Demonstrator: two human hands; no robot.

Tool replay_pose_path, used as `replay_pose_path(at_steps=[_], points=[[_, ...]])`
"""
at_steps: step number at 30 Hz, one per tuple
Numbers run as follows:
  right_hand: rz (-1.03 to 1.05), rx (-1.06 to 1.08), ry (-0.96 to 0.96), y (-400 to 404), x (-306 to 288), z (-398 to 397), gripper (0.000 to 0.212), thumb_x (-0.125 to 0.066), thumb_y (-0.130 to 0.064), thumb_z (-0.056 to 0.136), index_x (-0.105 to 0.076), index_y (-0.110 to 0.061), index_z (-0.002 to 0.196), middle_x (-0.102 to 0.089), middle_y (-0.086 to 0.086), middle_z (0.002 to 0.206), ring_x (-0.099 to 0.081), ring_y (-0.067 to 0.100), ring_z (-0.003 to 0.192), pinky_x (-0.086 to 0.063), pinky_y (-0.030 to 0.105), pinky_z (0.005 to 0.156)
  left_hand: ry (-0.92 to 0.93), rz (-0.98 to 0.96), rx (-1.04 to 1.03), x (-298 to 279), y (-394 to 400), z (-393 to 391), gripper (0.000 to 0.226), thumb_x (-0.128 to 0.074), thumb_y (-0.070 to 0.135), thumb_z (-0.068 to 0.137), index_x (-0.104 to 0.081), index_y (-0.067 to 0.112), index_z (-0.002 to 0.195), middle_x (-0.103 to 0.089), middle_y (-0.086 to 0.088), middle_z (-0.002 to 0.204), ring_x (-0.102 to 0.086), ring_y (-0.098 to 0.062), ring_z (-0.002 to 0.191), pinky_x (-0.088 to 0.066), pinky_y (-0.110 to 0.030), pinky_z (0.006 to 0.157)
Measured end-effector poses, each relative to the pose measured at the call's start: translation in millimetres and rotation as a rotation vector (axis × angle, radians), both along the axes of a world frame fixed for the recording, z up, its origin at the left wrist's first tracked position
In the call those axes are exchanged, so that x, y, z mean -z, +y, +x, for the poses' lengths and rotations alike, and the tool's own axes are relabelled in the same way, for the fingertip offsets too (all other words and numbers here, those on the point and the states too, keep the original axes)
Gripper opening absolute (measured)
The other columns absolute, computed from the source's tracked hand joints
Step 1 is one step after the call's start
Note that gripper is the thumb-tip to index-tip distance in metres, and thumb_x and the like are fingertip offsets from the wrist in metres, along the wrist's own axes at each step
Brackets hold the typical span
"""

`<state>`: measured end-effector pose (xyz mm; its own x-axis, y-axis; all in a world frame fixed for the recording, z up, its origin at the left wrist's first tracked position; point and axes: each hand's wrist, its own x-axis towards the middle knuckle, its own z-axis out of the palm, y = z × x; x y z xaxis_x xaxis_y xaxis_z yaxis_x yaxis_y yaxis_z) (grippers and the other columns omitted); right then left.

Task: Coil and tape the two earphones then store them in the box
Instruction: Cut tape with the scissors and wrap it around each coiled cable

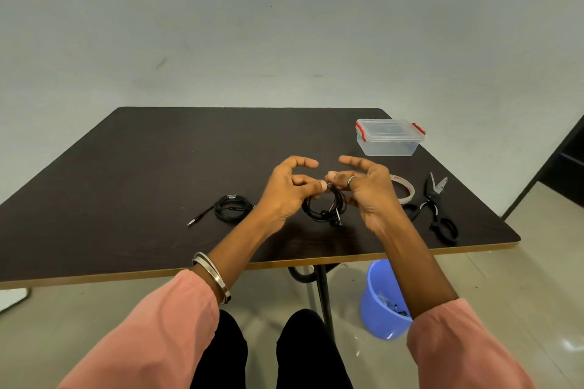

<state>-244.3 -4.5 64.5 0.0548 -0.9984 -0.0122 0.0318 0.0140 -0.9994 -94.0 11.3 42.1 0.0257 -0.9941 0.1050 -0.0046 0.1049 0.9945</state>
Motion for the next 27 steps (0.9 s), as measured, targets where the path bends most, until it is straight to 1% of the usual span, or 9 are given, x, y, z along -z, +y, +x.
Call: replay_pose_path(at_steps=[4,8,13,16,19,21,23,25,27], points=[[-0.056,-0.022,-0.012,0.1,2.2,-1.1,0.048,-0.07,0.0,0.081,-0.054,-0.014,0.124,-0.073,0.009,0.084,-0.071,0.016,0.077,-0.054,0.026,0.069,0.051,0.043,0.004,-1.3,0.1,-0.5,0.032,-0.068,0.001,0.084,-0.059,0.007,0.114,-0.074,-0.015,0.082,-0.072,-0.019,0.078,-0.054,-0.026,0.072],[-0.272,-0.06,0.114,1.0,10.4,-4.0,0.056,-0.068,0.003,0.082,-0.048,-0.015,0.131,-0.072,0.004,0.08,-0.07,0.012,0.08,-0.053,0.021,0.075,0.101,0.09,-0.025,-3.2,1.4,-2.7,0.025,-0.067,-0.002,0.084,-0.062,0.002,0.108,-0.073,-0.016,0.082,-0.07,-0.018,0.072,-0.053,-0.021,0.062],[-0.578,-0.056,0.382,4.5,21.8,-8.7,0.066,-0.073,-0.003,0.08,-0.043,-0.02,0.137,-0.072,-0.006,0.085,-0.068,0.004,0.083,-0.051,0.013,0.078,0.215,0.175,-0.088,-4.8,2.9,-7.2,0.02,-0.066,-0.005,0.084,-0.063,-0.005,0.104,-0.069,-0.015,0.075,-0.065,-0.01,0.051,-0.049,-0.016,0.049],[-0.819,-0.027,0.606,3.1,31.3,-10.7,0.072,-0.074,-0.009,0.08,-0.039,-0.024,0.141,-0.072,-0.008,0.09,-0.065,0.009,0.092,-0.048,0.019,0.087,0.237,0.22,-0.118,-3.9,2.2,-8.7,0.019,-0.066,-0.004,0.084,-0.065,-0.006,0.103,-0.069,-0.014,0.075,-0.063,-0.01,0.05,-0.049,-0.019,0.05],[-0.978,0.007,0.786,0.5,39.0,-13.4,0.075,-0.072,-0.01,0.081,-0.033,-0.026,0.144,-0.07,-0.004,0.093,-0.05,0.004,0.091,-0.035,0.004,0.084,0.258,0.253,-0.144,-4.1,1.5,-9.4,0.014,-0.066,-0.004,0.084,-0.067,-0.005,0.098,-0.069,-0.014,0.078,-0.064,-0.01,0.053,-0.052,-0.019,0.054],[-1.062,0.0,0.881,-2.0,44.1,-15.4,0.076,-0.07,-0.009,0.083,-0.029,-0.027,0.145,-0.067,0.001,0.094,-0.043,0.002,0.089,-0.031,-0.001,0.083,0.263,0.257,-0.152,-5.1,0.4,-7.8,0.01,-0.066,-0.004,0.084,-0.068,-0.003,0.094,-0.07,-0.015,0.078,-0.064,-0.012,0.055,-0.054,-0.02,0.057],[-1.097,-0.019,0.938,-4.1,47.5,-17.6,0.078,-0.067,-0.011,0.085,-0.022,-0.031,0.146,-0.064,0.004,0.095,-0.042,0.005,0.088,-0.031,0.0,0.083,0.261,0.247,-0.157,-6.5,-0.9,-5.4,0.009,-0.065,-0.003,0.085,-0.068,-0.003,0.093,-0.07,-0.016,0.08,-0.066,-0.015,0.06,-0.056,-0.022,0.061],[-1.078,-0.051,0.932,-3.3,47.7,-18.3,0.079,-0.066,-0.015,0.086,-0.02,-0.033,0.147,-0.064,0.001,0.093,-0.045,0.007,0.089,-0.037,0.01,0.085,0.255,0.223,-0.159,-7.2,-1.4,-3.3,0.011,-0.065,-0.005,0.085,-0.067,-0.006,0.096,-0.07,-0.016,0.08,-0.069,-0.014,0.062,-0.056,-0.02,0.06],[-0.999,-0.062,0.766,3.2,45.9,-17.3,0.069,-0.067,-0.021,0.085,-0.032,-0.03,0.144,-0.067,-0.007,0.087,-0.053,0.009,0.092,-0.045,0.025,0.086,0.229,0.191,-0.152,-7.2,-0.9,-1.6,0.015,-0.065,-0.005,0.085,-0.066,-0.008,0.1,-0.069,-0.015,0.081,-0.069,-0.013,0.062,-0.053,-0.017,0.057]])
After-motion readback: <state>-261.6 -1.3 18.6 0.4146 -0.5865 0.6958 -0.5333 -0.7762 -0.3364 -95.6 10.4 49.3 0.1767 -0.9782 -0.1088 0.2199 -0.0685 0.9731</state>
